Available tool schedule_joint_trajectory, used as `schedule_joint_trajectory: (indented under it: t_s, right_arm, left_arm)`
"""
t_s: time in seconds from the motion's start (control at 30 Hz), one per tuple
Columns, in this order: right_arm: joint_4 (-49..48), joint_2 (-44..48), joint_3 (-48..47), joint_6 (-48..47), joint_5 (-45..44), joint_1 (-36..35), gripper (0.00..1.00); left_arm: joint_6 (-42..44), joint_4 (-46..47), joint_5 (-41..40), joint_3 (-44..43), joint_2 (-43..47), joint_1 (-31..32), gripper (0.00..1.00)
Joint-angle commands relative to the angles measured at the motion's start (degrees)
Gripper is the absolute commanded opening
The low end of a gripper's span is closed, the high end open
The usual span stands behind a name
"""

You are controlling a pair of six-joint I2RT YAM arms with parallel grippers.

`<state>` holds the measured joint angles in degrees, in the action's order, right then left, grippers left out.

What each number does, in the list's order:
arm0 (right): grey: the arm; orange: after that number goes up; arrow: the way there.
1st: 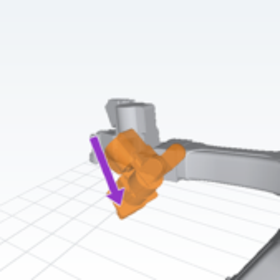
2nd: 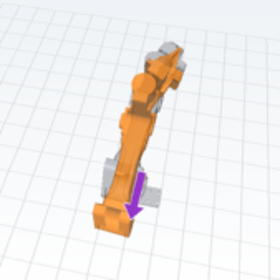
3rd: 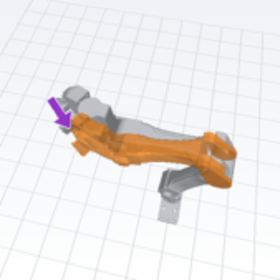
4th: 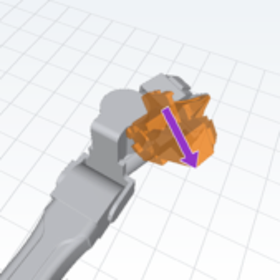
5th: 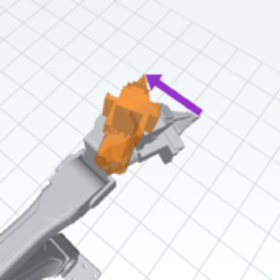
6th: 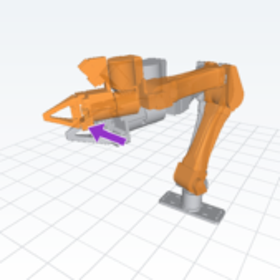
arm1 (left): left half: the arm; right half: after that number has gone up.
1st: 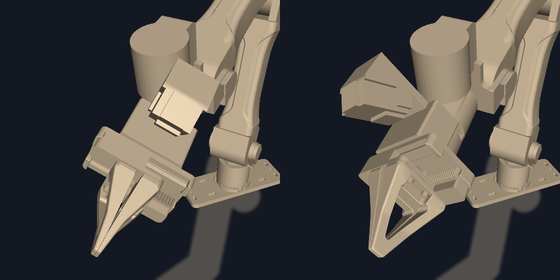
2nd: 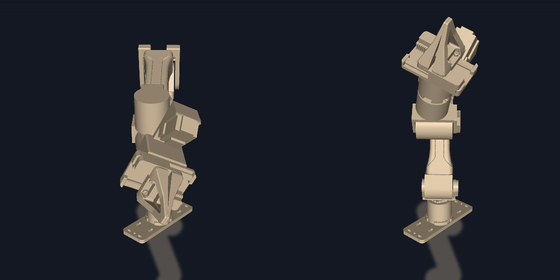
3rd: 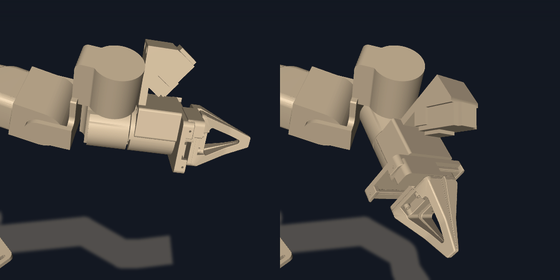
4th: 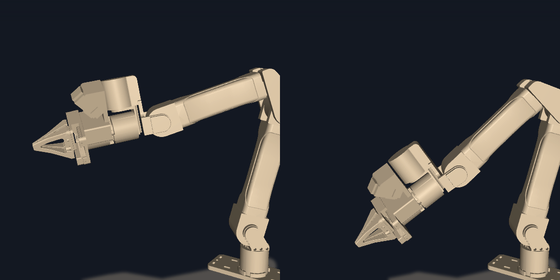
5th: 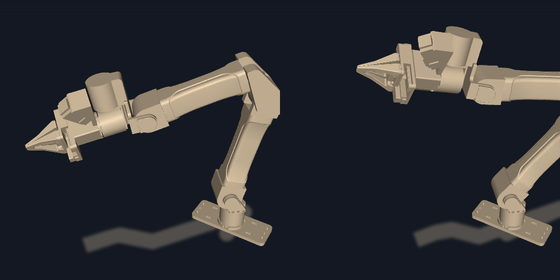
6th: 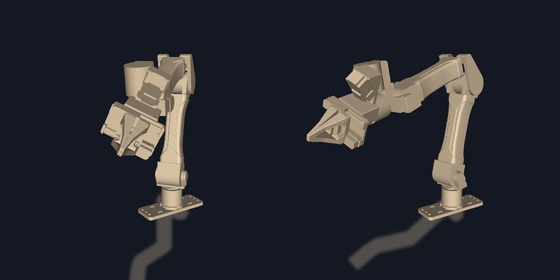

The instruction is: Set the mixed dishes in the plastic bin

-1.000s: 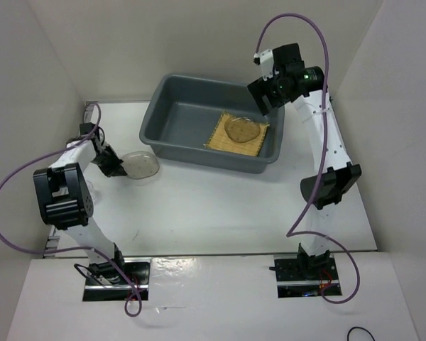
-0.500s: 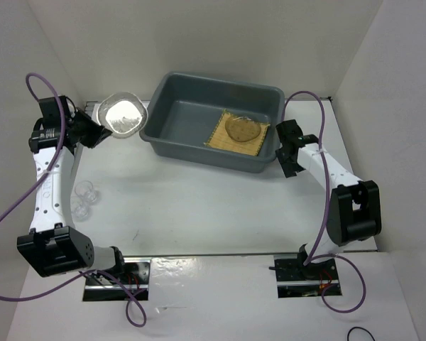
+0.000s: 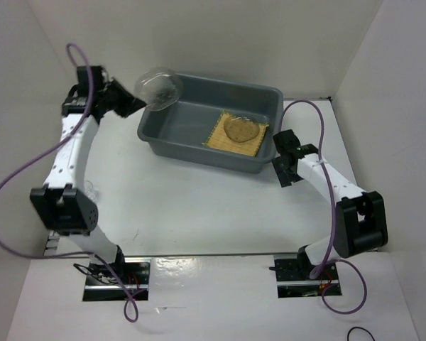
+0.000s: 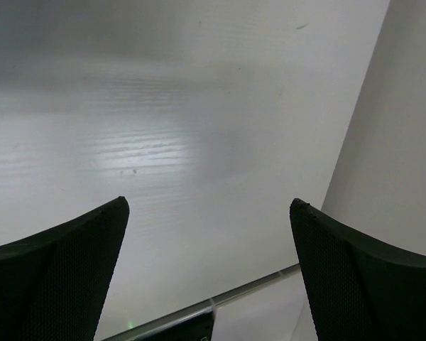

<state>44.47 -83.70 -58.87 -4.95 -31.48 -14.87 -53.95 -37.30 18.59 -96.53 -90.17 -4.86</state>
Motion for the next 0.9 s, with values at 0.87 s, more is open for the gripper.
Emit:
schedule_joint_trajectory:
  t_s: [0.87]
  right_arm:
    - [-16.6, 1.2, 11.5, 6.4, -25.5, -8.2, 0.98]
  left_arm:
    - [-29.3, -8.7, -6.6, -83.2, -75.8, 31.4, 0.00]
